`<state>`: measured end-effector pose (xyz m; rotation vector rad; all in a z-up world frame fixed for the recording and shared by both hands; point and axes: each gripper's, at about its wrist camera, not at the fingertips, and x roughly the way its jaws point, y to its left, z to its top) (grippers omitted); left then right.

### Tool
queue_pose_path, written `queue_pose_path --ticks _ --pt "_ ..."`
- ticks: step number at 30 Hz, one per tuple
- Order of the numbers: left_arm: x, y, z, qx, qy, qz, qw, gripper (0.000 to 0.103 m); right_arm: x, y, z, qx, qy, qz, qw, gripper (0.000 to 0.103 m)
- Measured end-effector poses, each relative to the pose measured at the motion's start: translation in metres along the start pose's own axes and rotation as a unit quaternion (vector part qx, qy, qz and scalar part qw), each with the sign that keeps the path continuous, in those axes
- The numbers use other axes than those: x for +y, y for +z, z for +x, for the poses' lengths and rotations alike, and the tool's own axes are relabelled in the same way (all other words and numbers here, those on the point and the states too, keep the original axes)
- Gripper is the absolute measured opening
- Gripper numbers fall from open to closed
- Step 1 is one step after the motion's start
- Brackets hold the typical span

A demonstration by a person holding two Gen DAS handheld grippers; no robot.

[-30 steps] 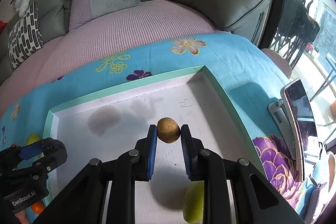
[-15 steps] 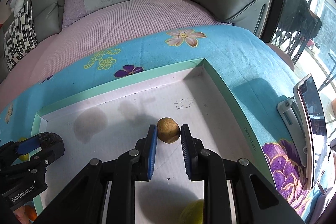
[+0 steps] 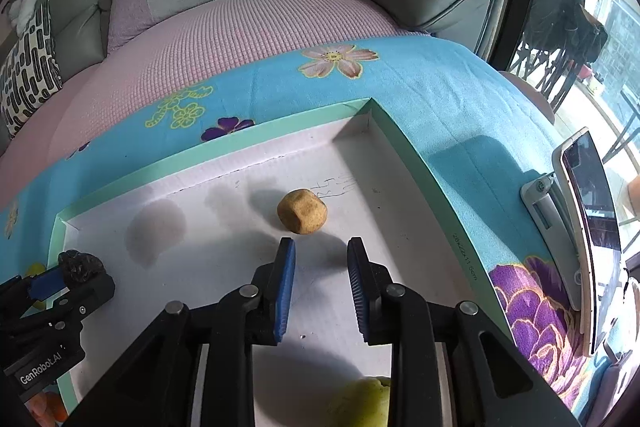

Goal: Organize fruits
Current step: 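Open the right tool over the tray while the left tool releases the date inside it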

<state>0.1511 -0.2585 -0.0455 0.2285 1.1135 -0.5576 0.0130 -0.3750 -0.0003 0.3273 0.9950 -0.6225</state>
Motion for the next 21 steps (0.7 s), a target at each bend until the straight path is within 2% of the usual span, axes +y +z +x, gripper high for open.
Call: queue_pose_path --ticks 2,4,7,9,11,13,16,18,19,21 --pt "-0.001 -0.001 -0.002 0.001 -0.002 0.000 1.0000 0.065 0.001 0.000 0.000 0.000 -0.002 -0.003 1.000 0.040" --pt "-0.003 -0.001 -0.005 0.002 -0.006 0.003 1.0000 0.072 0.001 -0.001 0.000 0.002 -0.004 -0.004 1.000 0.040" --pt "-0.005 -0.001 -0.012 -0.001 0.001 0.004 1.0000 0.073 0.003 -0.001 -0.002 0.003 -0.006 -0.009 1.000 0.043" --pt "-0.004 -0.001 -0.018 -0.002 0.001 -0.002 1.0000 0.073 0.003 -0.002 -0.005 0.000 -0.007 -0.012 1.000 0.056" --pt "-0.003 -0.002 -0.025 -0.007 0.000 -0.006 1.0000 0.079 0.002 -0.001 -0.008 -0.003 -0.009 -0.011 1.000 0.062" --pt "-0.002 -0.002 -0.033 -0.014 0.003 -0.009 0.9999 0.095 0.003 -0.002 -0.011 -0.004 -0.008 -0.012 1.000 0.065" --pt "0.002 -0.003 -0.046 -0.026 0.004 -0.017 0.9995 0.096 0.005 -0.003 -0.016 -0.006 -0.007 -0.020 1.000 0.072" --pt "0.008 -0.003 -0.052 -0.032 0.010 -0.026 0.9991 0.098 0.005 -0.003 -0.020 -0.009 -0.007 -0.021 1.000 0.085" --pt "0.012 -0.004 -0.055 -0.035 0.016 -0.032 0.9987 0.103 0.006 -0.004 -0.023 -0.011 -0.005 -0.021 1.000 0.087" --pt "0.021 -0.005 -0.060 -0.041 0.029 -0.045 0.9977 0.103 0.007 -0.004 -0.027 -0.013 -0.001 -0.021 1.000 0.089"
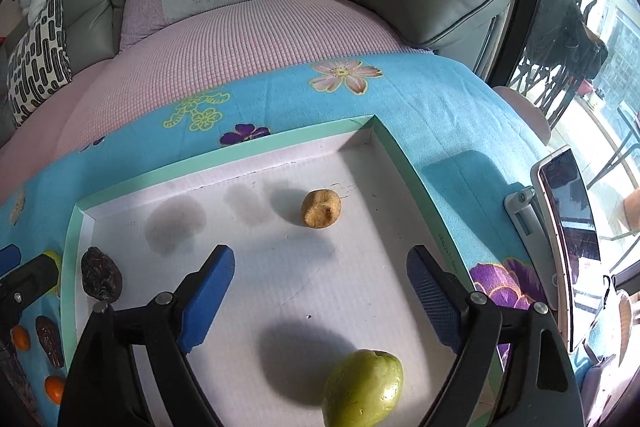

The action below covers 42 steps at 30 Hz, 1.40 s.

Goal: Organize fruits
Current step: 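Open the right tool over the tray while the left tool releases the date inside it, then move both tools back from the tray toward the remaining fruits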

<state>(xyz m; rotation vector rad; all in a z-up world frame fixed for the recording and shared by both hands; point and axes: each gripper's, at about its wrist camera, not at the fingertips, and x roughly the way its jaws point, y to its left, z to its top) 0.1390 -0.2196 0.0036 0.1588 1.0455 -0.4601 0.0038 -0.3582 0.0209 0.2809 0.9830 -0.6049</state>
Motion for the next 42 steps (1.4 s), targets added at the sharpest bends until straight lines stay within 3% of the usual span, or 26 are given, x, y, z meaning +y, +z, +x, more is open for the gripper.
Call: queue_pose_path --ticks 10,26,30,34,42 --pt "0.045 -0.015 -0.017 -0.004 0.081 -0.027 0.9964 0.103 0.016 -0.002 -0.023 -0.021 0.005 -0.011 1.000 0.089" --pt "0.130 -0.066 -0.058 -0.019 0.145 -0.103 0.9839 0.103 0.075 -0.010 -0.049 -0.035 0.036 -0.057 0.997 0.090" --pt "0.153 -0.072 -0.070 -0.031 0.155 -0.130 0.9789 0.103 0.094 -0.014 -0.054 -0.042 0.036 -0.077 0.995 0.090" --pt "0.177 -0.078 -0.083 -0.042 0.159 -0.158 0.9737 0.103 0.111 -0.017 -0.062 -0.052 0.063 -0.085 0.993 0.090" --pt "0.208 -0.094 -0.101 -0.051 0.133 -0.199 0.9695 0.103 0.157 -0.029 -0.082 -0.071 0.120 -0.135 0.981 0.090"
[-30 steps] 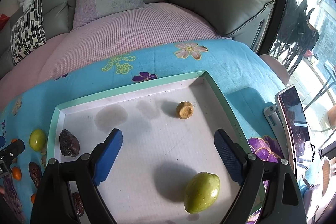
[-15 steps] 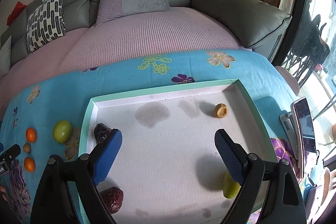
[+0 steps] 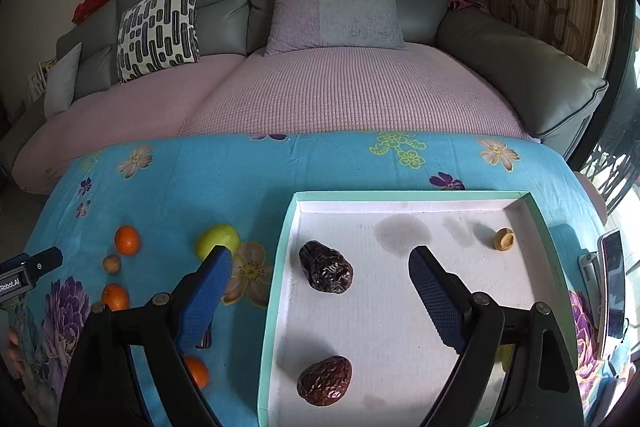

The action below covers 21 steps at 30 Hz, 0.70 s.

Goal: Organize fruits
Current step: 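Move both tools back from the tray toward the remaining fruits, then grasp the pear-shaped dark red date with the right tool while the left tool grasps a tangerine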

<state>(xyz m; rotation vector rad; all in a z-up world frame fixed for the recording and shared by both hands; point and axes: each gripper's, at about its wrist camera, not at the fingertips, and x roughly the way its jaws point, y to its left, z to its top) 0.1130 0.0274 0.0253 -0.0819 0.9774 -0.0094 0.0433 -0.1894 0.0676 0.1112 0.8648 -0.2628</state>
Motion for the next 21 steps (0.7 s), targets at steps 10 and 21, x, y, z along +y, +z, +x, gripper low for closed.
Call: queue_pose_path --ticks 10,21 --pt "0.010 -0.013 0.017 0.040 -0.038 -0.037 0.9978 0.102 0.055 -0.017 0.024 0.037 0.055 -0.062 0.996 0.089" --pt "-0.001 -0.022 0.040 0.075 -0.071 -0.047 0.9936 0.098 0.080 -0.042 0.059 0.098 0.082 -0.097 0.987 0.058"
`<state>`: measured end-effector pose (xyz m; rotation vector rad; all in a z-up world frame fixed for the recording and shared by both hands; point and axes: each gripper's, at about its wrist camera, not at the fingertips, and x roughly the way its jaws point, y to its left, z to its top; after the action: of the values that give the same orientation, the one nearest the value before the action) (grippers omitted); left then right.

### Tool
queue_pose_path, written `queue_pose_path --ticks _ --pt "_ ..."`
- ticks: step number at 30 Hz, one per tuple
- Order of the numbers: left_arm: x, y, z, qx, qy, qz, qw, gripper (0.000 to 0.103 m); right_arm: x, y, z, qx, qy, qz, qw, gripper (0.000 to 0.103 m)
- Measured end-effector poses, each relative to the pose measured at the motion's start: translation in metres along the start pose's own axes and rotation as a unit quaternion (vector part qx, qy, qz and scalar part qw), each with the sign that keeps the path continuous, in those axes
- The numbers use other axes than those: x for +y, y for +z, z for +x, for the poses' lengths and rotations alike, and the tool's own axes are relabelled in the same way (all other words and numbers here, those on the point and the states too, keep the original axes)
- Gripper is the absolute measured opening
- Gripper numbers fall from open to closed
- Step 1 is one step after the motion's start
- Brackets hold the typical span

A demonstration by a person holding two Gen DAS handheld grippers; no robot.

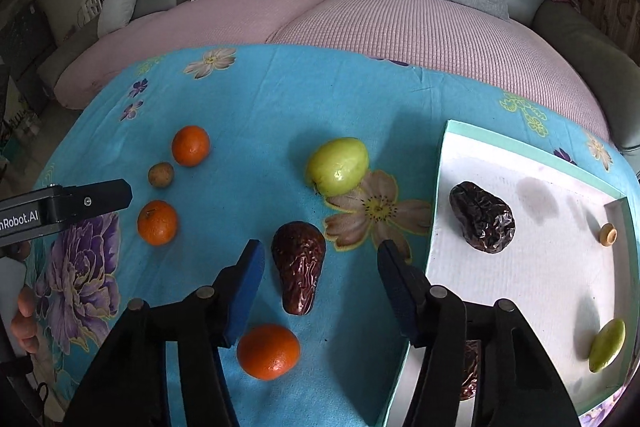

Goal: Organize fruits
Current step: 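Grasp the pear-shaped dark red date with the right tool while the left tool grasps a tangerine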

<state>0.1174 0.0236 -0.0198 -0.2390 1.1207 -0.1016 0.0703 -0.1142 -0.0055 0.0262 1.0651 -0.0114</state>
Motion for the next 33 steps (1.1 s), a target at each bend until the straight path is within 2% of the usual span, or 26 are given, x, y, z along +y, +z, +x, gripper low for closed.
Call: queue_pose_path --ticks 4,6,10,12,15,23,33 --pt "-0.004 -0.001 0.009 0.012 -0.006 0.003 0.9999 0.097 0.001 -0.003 0.009 0.013 0.007 0.000 1.000 0.052" --pt "-0.007 -0.001 0.011 0.016 -0.012 0.006 0.9998 0.088 0.002 -0.004 0.010 0.013 0.011 -0.001 1.000 0.045" --pt "-0.014 -0.002 0.018 0.028 -0.022 0.013 0.9993 0.085 0.003 -0.004 0.012 0.014 0.025 0.000 1.000 0.038" --pt "-0.018 -0.002 0.020 0.033 -0.030 0.016 0.9989 0.075 0.002 -0.004 0.013 0.013 0.031 0.003 0.999 0.034" --pt "-0.023 -0.004 0.025 0.040 -0.033 0.021 0.9984 0.073 0.002 -0.005 0.012 0.011 0.036 0.003 0.999 0.031" --pt "-0.031 -0.007 0.037 0.053 -0.037 0.022 0.9976 0.040 -0.002 -0.005 0.009 0.009 0.040 0.013 0.999 0.031" --pt "-0.031 -0.002 0.018 0.031 -0.048 0.018 0.9982 0.038 -0.010 -0.005 -0.018 -0.020 0.034 0.029 0.999 0.030"
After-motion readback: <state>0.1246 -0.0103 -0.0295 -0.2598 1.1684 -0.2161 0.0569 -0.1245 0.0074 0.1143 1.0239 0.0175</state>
